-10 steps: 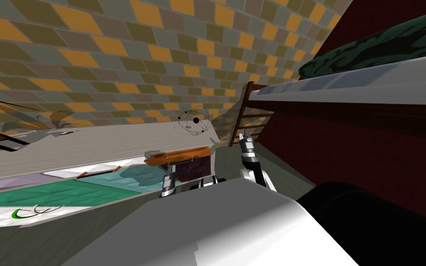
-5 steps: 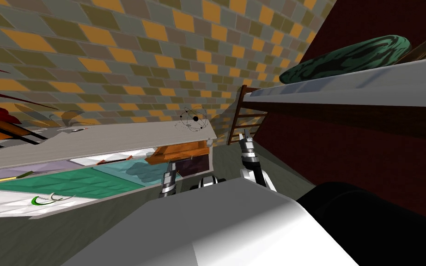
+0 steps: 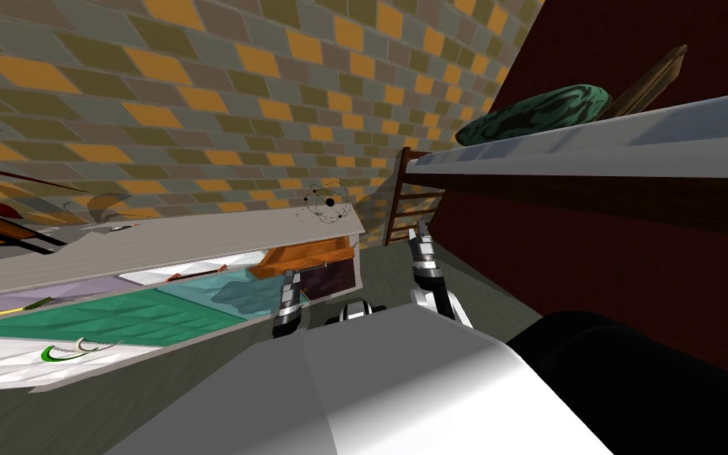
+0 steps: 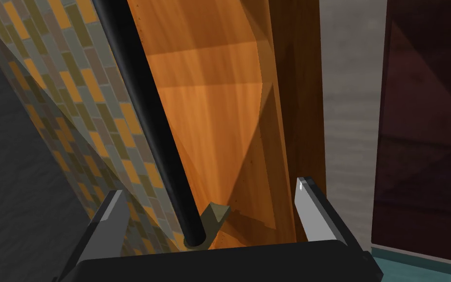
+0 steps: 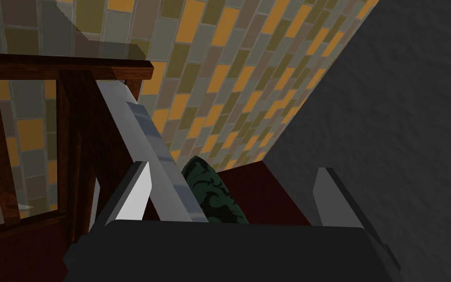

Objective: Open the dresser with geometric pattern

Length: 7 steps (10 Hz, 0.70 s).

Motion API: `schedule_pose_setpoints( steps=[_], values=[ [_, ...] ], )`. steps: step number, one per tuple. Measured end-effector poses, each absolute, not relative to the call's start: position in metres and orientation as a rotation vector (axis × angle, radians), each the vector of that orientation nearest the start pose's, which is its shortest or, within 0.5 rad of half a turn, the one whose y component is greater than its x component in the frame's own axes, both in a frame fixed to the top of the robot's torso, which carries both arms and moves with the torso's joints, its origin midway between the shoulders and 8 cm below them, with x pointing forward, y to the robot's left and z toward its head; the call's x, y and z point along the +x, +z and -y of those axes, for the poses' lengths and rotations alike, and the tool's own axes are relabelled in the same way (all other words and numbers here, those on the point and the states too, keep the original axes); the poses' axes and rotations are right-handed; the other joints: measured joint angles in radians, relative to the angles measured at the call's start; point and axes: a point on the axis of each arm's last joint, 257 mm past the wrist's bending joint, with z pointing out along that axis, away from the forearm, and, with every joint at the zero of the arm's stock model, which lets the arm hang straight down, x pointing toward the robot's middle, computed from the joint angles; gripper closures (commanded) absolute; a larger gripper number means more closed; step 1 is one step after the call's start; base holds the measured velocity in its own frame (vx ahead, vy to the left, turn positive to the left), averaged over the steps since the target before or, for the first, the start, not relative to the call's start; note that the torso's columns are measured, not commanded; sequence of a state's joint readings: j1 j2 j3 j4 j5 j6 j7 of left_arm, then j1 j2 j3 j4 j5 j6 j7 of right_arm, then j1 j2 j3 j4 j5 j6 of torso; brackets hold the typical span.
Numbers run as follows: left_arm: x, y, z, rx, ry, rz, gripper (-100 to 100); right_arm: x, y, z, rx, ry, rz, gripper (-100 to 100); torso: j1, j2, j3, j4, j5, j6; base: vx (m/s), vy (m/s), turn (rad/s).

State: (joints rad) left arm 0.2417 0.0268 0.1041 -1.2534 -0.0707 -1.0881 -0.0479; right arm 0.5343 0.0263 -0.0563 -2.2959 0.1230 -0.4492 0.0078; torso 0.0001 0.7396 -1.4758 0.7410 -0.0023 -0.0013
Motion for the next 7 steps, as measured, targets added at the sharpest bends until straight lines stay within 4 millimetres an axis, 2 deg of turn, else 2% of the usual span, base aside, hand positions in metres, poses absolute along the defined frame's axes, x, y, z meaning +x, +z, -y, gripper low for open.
schedule_pose_setpoints(
  steps=[5, 7],
  values=[
    [0.428, -0.207, -0.308, -0.774, -1.143, -0.812, -100, 0.345, 0.01, 0.293, 0.645, 1.129, -0.707, 0, -0.004, 0.01, 0.005, 0.008, -0.005, -0.001, -0.102, 0.007, -0.103],
    [0.438, -0.202, -0.312, -0.787, -1.126, -0.807, -100, 0.345, 0.01, 0.293, 0.645, 1.129, -0.707, 0, -0.006, 0.013, 0.007, 0.01, -0.006, -0.002, -0.101, 0.016, -0.075]
  ],
)
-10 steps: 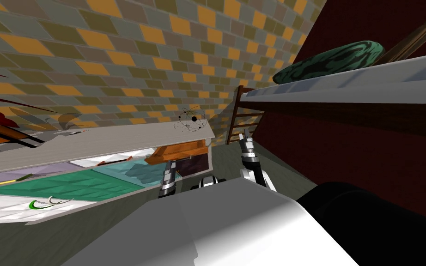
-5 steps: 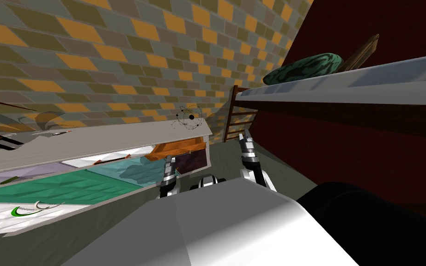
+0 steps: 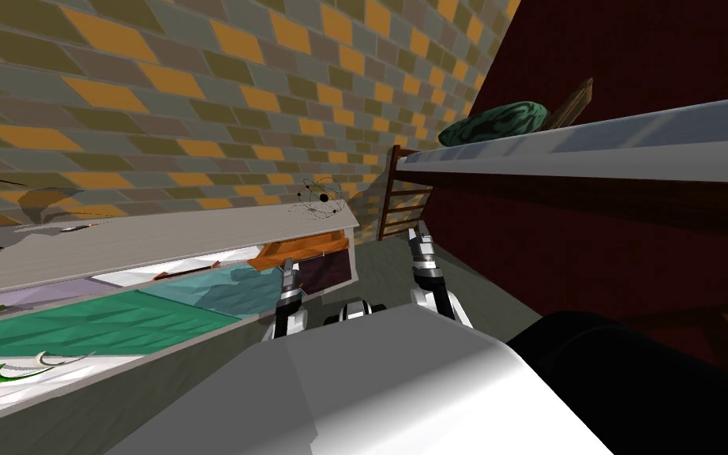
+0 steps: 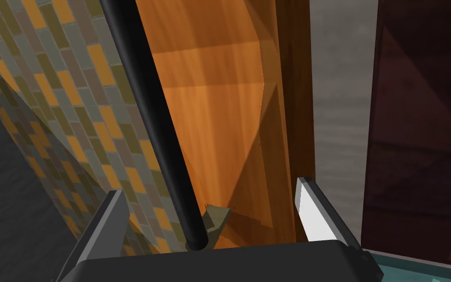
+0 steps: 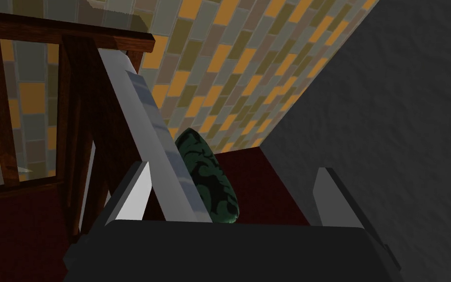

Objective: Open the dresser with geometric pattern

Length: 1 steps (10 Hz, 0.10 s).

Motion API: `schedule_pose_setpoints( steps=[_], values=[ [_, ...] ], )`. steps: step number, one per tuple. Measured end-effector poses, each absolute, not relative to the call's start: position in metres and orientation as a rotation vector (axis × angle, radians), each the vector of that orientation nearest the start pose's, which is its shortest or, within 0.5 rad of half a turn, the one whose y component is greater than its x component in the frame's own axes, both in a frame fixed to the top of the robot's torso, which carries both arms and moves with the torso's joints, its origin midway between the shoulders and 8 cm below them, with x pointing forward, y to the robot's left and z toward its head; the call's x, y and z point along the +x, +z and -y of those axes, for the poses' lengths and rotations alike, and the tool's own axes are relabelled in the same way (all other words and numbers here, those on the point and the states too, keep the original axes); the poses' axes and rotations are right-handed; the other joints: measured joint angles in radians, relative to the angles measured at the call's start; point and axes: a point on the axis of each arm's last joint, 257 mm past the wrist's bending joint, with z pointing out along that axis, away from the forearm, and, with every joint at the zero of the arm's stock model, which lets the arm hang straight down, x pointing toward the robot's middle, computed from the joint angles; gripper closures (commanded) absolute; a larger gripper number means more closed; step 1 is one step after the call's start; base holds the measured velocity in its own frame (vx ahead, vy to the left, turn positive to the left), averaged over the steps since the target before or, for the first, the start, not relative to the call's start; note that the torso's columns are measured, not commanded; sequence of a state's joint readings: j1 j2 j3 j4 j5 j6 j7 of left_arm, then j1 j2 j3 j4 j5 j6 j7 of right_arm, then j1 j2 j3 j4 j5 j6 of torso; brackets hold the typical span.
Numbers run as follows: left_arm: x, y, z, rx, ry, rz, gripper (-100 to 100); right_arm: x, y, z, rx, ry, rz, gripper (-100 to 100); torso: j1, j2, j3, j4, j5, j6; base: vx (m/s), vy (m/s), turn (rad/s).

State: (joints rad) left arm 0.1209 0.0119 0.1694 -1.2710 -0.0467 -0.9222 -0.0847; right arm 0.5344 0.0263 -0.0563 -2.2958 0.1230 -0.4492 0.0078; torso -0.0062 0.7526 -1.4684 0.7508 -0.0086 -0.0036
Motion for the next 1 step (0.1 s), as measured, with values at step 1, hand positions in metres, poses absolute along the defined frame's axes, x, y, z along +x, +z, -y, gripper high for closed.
schedule_pose_setpoints(
  steps=[1],
  values=[
    [0.4451, -0.2003, -0.3144, -0.795, -1.122, -0.803, -100, 0.3452, 0.01, 0.2929, 0.645, 1.129, -0.707, 0, 0.0, 0.0, 0.0, 0.002, -0.001, 0.0, -0.073, -0.003, -0.041]
  ],
)
